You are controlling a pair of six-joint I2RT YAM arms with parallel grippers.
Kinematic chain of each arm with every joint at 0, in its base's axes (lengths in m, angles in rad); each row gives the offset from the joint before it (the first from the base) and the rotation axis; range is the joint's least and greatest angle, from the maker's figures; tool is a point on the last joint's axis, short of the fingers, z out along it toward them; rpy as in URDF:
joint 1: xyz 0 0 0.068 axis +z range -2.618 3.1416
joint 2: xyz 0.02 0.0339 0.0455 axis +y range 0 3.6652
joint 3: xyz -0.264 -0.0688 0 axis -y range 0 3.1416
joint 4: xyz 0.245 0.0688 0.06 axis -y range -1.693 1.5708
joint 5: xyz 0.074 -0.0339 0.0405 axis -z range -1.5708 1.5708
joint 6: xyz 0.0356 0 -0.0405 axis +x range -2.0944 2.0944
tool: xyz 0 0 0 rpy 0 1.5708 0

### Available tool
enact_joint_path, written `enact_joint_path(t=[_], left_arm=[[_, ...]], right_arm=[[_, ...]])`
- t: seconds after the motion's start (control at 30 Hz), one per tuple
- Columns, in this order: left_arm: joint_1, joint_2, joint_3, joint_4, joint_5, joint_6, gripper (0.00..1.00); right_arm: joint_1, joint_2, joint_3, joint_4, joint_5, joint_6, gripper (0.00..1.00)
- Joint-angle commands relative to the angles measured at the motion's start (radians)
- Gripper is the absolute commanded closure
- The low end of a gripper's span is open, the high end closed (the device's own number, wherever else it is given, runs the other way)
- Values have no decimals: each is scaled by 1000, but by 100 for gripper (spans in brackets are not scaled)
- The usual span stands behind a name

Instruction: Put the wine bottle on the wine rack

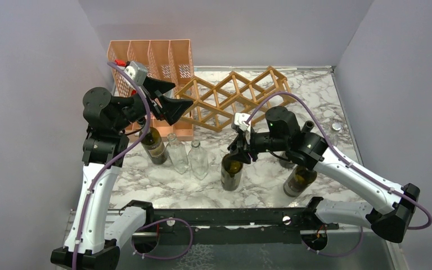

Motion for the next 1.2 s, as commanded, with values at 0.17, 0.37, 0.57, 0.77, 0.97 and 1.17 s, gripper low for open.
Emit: enact_joint_path(t=[0.17, 0.37, 0.57, 0.77, 0.97, 1.17], left_arm=[[-24, 25, -49, 150, 144, -134, 2], [-174, 68, -81, 185, 100, -123, 2], [-293, 105, -115, 208, 40, -51, 1], [-341, 115, -208, 344, 22, -45, 1], [-412, 175, -255, 491, 78, -66, 1], [-507, 261, -211, 505, 55, 16, 1]], right_arm=[[7, -82, 28, 84, 66, 29, 99], [7, -100, 156, -34, 315, 109, 99], [7, -125, 228, -46, 418, 258, 99], [7, -162, 286, -19, 640, 390, 99], [7, -142, 387, -14, 689, 425, 99], [7, -99, 483, -3, 770, 430, 99]])
